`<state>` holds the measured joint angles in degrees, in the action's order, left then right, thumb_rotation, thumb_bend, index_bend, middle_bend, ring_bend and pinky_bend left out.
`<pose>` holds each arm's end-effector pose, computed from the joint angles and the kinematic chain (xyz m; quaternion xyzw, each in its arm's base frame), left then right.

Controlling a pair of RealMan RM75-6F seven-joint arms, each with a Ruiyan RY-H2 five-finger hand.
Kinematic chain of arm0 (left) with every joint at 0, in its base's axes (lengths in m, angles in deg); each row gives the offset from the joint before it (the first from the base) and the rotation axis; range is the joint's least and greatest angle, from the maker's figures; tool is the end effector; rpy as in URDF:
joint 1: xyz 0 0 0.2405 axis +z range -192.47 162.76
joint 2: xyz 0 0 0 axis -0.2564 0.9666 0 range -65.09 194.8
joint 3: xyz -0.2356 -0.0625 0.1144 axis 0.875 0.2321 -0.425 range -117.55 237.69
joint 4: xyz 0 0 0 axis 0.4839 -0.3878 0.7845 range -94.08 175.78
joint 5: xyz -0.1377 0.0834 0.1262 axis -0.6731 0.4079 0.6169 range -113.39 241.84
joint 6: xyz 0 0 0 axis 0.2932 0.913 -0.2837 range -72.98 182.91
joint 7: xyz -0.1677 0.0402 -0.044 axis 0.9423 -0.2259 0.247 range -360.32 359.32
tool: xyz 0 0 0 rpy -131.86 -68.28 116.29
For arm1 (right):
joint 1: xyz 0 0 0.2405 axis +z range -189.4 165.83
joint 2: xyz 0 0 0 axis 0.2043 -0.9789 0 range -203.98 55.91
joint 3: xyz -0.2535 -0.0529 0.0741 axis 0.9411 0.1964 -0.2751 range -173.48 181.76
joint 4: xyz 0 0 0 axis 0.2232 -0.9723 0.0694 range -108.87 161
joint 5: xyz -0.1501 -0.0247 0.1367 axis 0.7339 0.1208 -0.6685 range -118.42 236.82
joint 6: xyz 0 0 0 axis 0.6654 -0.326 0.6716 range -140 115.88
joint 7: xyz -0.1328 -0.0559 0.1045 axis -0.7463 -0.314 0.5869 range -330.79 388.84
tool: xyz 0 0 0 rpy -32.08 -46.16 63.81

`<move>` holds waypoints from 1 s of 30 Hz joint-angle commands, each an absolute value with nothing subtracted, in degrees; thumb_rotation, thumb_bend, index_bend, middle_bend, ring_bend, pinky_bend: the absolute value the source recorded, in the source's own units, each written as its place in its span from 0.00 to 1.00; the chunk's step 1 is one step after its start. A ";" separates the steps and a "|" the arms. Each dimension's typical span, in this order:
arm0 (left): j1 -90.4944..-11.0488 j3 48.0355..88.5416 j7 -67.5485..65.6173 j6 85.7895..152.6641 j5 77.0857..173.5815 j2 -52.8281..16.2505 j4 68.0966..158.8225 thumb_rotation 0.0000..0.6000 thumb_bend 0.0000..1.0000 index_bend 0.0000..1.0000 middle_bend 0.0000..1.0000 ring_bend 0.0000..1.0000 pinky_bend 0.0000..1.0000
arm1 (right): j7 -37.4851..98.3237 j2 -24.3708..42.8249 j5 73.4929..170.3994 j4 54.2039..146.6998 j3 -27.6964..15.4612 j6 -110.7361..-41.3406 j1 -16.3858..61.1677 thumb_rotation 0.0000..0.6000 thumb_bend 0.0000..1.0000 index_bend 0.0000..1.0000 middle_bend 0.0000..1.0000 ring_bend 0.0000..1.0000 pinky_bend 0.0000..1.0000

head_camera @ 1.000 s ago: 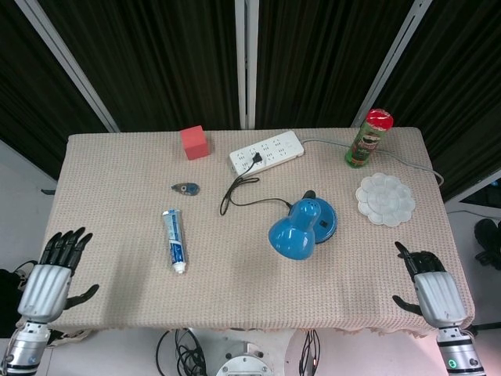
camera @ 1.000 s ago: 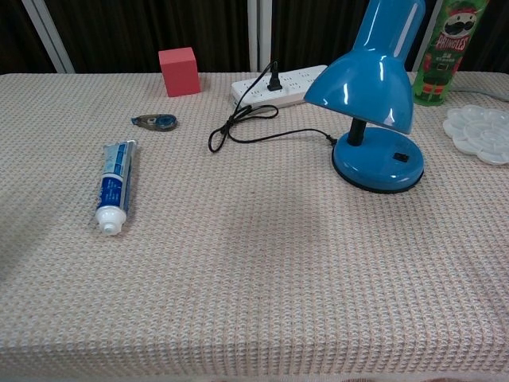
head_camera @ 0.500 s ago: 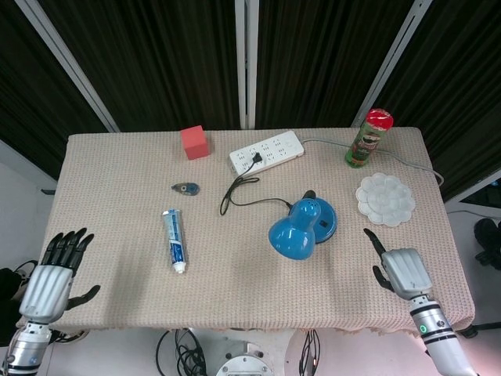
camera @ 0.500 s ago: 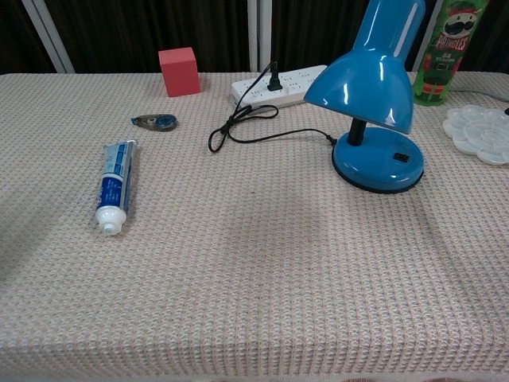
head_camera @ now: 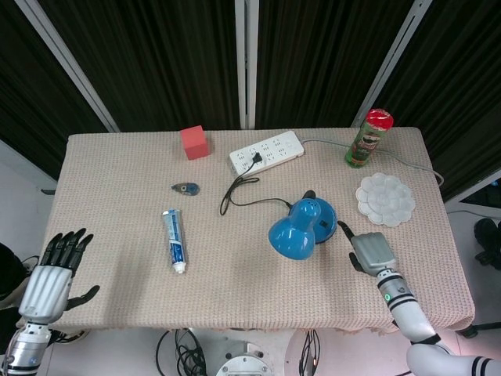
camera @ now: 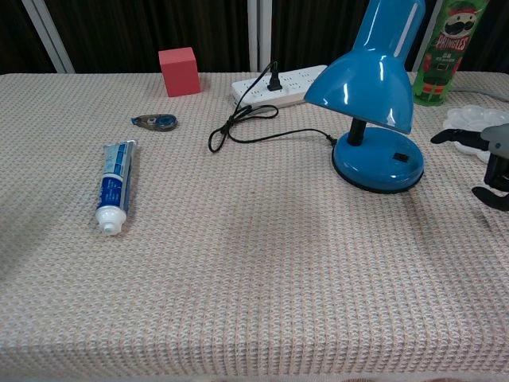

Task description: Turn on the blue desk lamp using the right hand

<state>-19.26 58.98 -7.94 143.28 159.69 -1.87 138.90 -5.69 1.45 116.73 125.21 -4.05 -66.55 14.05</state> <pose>-0.2733 0.1947 0.1369 -0.6380 -0.3584 -0.4209 0.5361 -0.2533 -0.3072 0.0288 0.7338 -0.4240 0.2232 0.4817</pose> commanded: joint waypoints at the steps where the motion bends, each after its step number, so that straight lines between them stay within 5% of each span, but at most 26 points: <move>1: -19.22 58.95 -7.98 143.29 159.65 -1.90 138.87 1.00 0.14 0.00 0.00 0.00 0.00 | -7.06 2.75 114.72 124.39 -3.89 -65.71 15.83 1.00 0.47 0.00 0.94 0.88 0.79; 30: -19.33 59.31 -6.47 143.41 159.16 -1.53 138.70 1.00 0.14 0.00 0.00 0.00 0.00 | -6.75 4.21 107.90 123.52 0.82 -66.16 21.47 1.00 0.48 0.00 0.94 0.88 0.79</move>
